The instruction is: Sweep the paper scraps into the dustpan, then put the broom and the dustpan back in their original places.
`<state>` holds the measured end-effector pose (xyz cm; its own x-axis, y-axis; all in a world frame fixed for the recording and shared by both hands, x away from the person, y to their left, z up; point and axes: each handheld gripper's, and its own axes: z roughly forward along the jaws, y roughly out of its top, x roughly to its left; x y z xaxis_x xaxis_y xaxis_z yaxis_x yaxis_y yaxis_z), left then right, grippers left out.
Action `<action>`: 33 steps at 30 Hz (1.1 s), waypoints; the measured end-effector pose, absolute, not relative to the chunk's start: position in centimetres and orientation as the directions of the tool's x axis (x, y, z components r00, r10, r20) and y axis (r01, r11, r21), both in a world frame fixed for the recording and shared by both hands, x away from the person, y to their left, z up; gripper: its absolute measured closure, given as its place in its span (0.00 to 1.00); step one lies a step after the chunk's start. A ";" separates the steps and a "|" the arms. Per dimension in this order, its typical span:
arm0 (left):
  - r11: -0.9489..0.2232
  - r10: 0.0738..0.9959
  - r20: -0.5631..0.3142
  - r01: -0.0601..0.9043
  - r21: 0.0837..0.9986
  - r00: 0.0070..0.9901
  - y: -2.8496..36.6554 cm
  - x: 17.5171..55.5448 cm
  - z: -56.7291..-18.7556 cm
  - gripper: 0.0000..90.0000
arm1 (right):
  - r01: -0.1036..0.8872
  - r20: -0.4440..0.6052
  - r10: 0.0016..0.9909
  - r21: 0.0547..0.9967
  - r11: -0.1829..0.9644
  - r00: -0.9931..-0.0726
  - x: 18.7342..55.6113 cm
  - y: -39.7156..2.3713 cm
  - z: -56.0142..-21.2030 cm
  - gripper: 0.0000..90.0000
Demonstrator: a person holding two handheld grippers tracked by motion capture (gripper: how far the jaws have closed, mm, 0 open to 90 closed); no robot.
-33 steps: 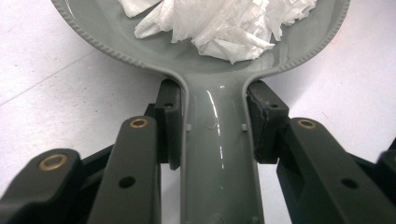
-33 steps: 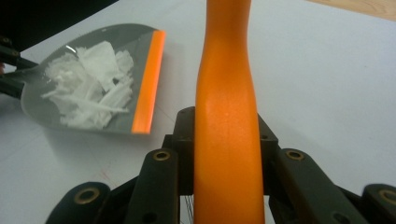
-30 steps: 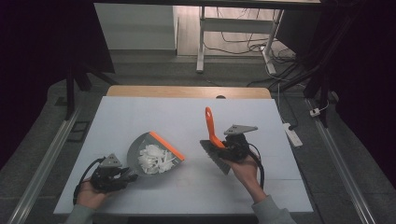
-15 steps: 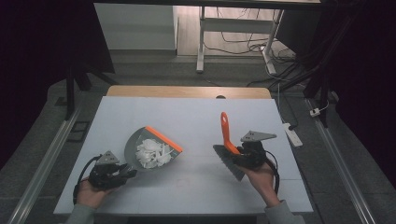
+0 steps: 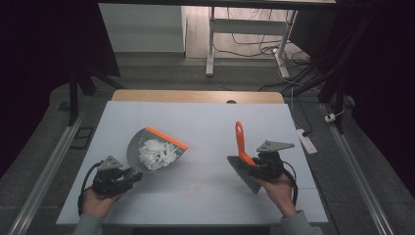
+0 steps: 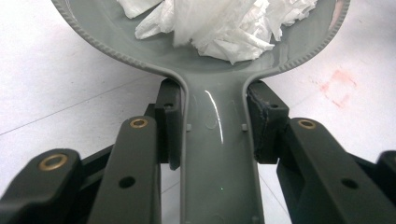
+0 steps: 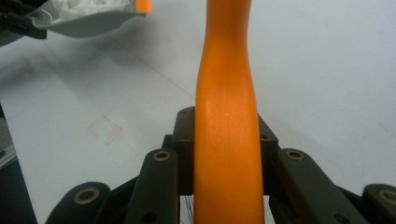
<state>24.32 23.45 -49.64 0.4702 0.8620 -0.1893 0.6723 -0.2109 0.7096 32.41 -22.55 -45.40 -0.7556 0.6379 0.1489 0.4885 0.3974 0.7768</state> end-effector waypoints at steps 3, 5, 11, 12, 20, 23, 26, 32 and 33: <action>-0.191 0.881 -0.180 0.675 0.712 0.438 23.0 24.5 -49.5 0.68 | 0.492 0.144 0.637 0.768 0.411 -0.757 32.4 -22.7 -45.6 0.79; -0.176 0.892 -0.175 0.677 0.714 0.417 22.8 24.6 -49.4 0.68 | 0.497 0.152 0.633 0.764 0.412 -0.759 32.5 -22.9 -45.7 0.79; -0.158 0.893 -0.192 0.683 0.713 0.406 22.1 24.8 -49.4 0.68 | 0.508 0.167 0.623 0.751 0.422 -0.765 32.7 -23.2 -45.9 0.79; -0.154 0.895 -0.193 0.683 0.713 0.403 22.0 24.8 -49.4 0.68 | 0.511 0.170 0.622 0.749 0.423 -0.765 32.7 -23.3 -45.9 0.79; -0.120 0.910 -0.205 0.700 0.704 0.362 21.9 25.2 -49.6 0.68 | 0.523 0.213 0.596 0.745 0.413 -0.774 32.9 -23.8 -45.6 0.79; -0.111 0.916 -0.202 0.701 0.704 0.348 22.0 25.1 -49.6 0.68 | 0.527 0.215 0.597 0.742 0.414 -0.773 33.2 -23.8 -45.7 0.79; -0.086 0.925 -0.207 0.705 0.704 0.319 22.3 25.0 -49.7 0.68 | 0.536 0.226 0.597 0.737 0.413 -0.770 33.3 -23.5 -45.8 0.79; -0.064 0.950 -0.183 0.730 0.680 0.254 22.6 25.2 -50.3 0.68 | 0.548 0.231 0.595 0.716 0.432 -0.770 33.2 -22.8 -45.9 0.79; -0.054 0.950 -0.191 0.733 0.678 0.246 22.7 25.3 -50.4 0.68 | 0.551 0.235 0.594 0.714 0.431 -0.769 33.2 -22.8 -45.9 0.79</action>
